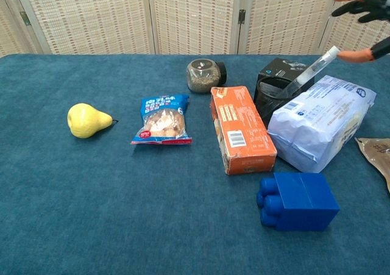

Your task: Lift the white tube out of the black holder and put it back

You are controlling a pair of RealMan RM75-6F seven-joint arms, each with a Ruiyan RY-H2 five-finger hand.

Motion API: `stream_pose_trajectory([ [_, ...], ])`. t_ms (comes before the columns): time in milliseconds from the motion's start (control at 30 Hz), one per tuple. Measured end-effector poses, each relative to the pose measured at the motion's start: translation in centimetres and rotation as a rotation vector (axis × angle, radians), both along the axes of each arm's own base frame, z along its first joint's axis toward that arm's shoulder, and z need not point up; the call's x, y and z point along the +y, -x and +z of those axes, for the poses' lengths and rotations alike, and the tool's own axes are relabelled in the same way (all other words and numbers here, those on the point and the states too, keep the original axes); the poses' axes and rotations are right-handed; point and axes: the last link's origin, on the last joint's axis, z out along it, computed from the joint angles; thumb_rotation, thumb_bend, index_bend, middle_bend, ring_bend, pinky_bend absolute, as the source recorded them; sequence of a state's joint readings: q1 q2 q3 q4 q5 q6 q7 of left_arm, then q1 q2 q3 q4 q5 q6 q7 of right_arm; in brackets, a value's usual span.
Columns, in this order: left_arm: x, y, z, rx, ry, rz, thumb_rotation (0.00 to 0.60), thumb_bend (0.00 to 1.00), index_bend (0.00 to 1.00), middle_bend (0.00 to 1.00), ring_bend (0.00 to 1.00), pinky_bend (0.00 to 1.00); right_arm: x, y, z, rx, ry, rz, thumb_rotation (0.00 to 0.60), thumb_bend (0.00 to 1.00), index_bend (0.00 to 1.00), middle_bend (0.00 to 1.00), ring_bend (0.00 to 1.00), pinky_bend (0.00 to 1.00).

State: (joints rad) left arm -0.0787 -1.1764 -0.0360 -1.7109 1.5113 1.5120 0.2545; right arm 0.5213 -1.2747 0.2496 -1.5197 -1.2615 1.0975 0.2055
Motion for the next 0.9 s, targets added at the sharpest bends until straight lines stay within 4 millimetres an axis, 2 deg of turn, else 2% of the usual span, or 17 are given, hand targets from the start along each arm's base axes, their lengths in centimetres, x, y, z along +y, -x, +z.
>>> stream_pose_trajectory([
  [100,0.1,-0.1,-0.2,0.005,0.008,-0.004,0.6,0.35,0.12,0.08,0.03,0.08,2.2,1.3,1.7,0.115,0.079,0.007,0.6,0.23,0.01,0.17,0.0,0.06],
  [333,0.4,-0.9,-0.5,0.006,0.013,-0.025,0.6,0.35,0.12,0.08,0.03,0.08,9.9,5.0,5.8,0.311,0.133,-0.061,0.6,0.23,0.02,0.14,0.0,0.06],
  [467,0.4,-1.4,-0.5,0.009,0.012,-0.035,0.6,0.35,0.12,0.08,0.03,0.08,13.2,6.1,6.6,0.333,0.121,-0.087,0.6,0.23,0.02,0.14,0.0,0.06],
  [633,0.3,-1.7,-0.3,0.007,-0.001,-0.042,0.6,0.35,0.12,0.08,0.03,0.08,15.6,6.9,6.9,0.305,0.129,-0.098,0.6,0.23,0.02,0.14,0.0,0.06],
  [900,0.2,-1.6,-0.2,0.005,-0.007,-0.043,0.6,0.35,0.12,0.08,0.03,0.08,17.3,7.3,6.5,0.249,0.132,-0.094,0.6,0.23,0.04,0.14,0.0,0.06],
])
